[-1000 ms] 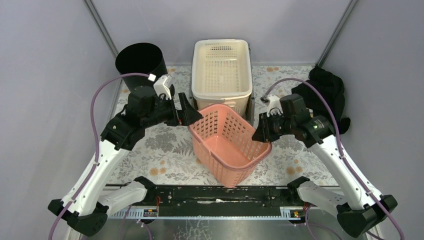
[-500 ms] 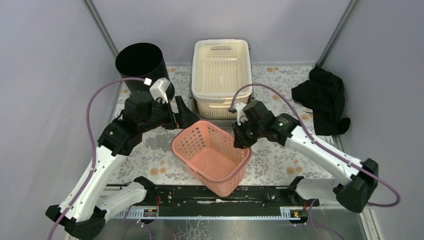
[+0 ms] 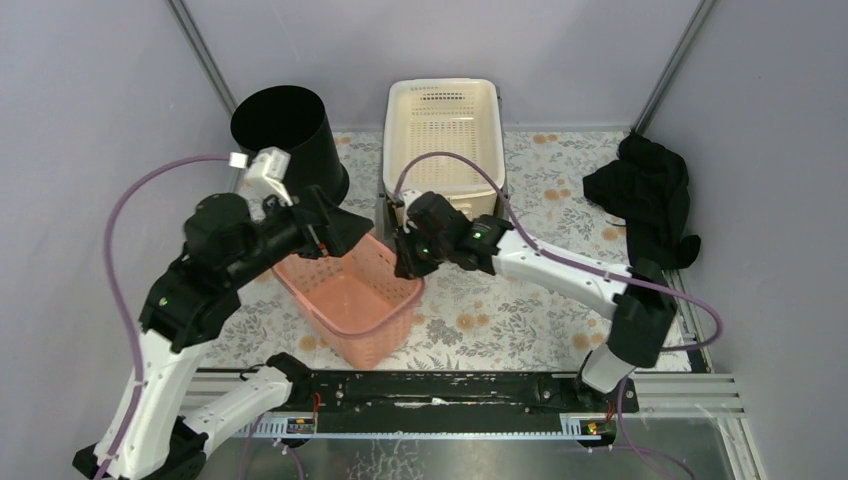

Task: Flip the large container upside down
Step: Place the container at the center of the board.

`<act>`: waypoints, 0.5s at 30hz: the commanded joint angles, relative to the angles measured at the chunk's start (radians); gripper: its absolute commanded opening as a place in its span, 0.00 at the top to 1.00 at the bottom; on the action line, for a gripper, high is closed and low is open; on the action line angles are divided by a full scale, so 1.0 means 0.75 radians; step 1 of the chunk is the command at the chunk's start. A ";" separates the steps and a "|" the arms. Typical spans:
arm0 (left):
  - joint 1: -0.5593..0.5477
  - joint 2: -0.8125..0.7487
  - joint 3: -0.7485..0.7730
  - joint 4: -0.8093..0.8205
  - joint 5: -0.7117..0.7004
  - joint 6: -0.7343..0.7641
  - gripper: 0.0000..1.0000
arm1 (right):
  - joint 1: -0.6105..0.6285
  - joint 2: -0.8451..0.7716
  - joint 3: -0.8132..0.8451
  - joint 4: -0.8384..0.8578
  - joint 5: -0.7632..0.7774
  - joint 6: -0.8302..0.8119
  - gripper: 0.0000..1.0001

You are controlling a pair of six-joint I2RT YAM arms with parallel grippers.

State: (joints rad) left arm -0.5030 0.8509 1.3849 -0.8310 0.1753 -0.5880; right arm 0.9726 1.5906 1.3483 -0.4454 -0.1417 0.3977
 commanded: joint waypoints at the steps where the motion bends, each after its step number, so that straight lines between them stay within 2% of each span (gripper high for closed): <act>1: 0.006 -0.057 0.099 -0.060 -0.102 -0.025 0.00 | 0.047 0.145 0.193 0.205 0.165 0.240 1.00; 11: 0.006 -0.093 0.113 -0.112 -0.117 -0.021 0.00 | 0.139 0.575 0.678 0.092 0.588 0.480 1.00; 15: 0.006 -0.097 0.110 -0.115 -0.122 -0.016 0.00 | 0.157 0.702 0.849 0.065 0.675 0.507 0.87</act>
State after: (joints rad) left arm -0.5030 0.7876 1.4719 -0.9016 0.1074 -0.5976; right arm 1.0740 2.0727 1.8446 -0.4171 0.2306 0.7029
